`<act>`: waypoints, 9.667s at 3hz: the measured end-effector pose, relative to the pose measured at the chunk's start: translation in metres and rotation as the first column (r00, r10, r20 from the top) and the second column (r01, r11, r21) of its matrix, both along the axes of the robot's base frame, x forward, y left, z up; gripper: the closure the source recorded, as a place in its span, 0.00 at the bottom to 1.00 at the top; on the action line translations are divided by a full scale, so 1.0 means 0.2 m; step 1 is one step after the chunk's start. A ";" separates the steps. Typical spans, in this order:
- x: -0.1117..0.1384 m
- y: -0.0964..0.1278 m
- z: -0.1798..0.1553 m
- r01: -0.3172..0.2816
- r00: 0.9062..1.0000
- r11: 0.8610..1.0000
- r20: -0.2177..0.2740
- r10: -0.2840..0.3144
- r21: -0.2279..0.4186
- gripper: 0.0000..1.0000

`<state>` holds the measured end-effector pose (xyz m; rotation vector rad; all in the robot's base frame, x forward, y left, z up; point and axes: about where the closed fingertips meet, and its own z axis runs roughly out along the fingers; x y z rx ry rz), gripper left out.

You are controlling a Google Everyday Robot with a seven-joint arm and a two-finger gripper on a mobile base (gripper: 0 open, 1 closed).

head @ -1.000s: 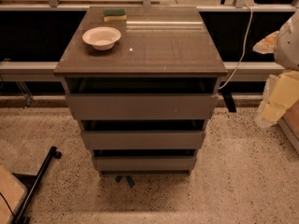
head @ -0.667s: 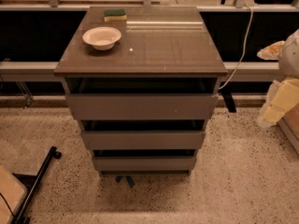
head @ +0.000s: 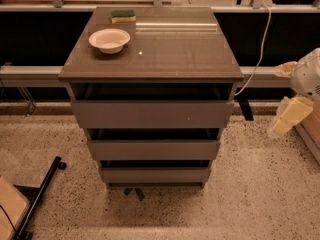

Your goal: Open middle drawer

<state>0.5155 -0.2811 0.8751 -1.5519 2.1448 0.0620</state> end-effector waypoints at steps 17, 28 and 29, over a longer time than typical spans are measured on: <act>0.84 0.93 -2.12 0.293 0.946 0.722 -0.298 -0.126 0.627 0.25; 0.61 0.87 -2.15 0.374 0.906 0.749 -0.389 -0.168 0.547 0.00; 0.61 0.87 -2.12 0.375 0.905 0.749 -0.390 -0.169 0.546 0.03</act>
Offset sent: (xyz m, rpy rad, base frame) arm -0.0102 0.0990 -0.0681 0.2950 0.0954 -0.0140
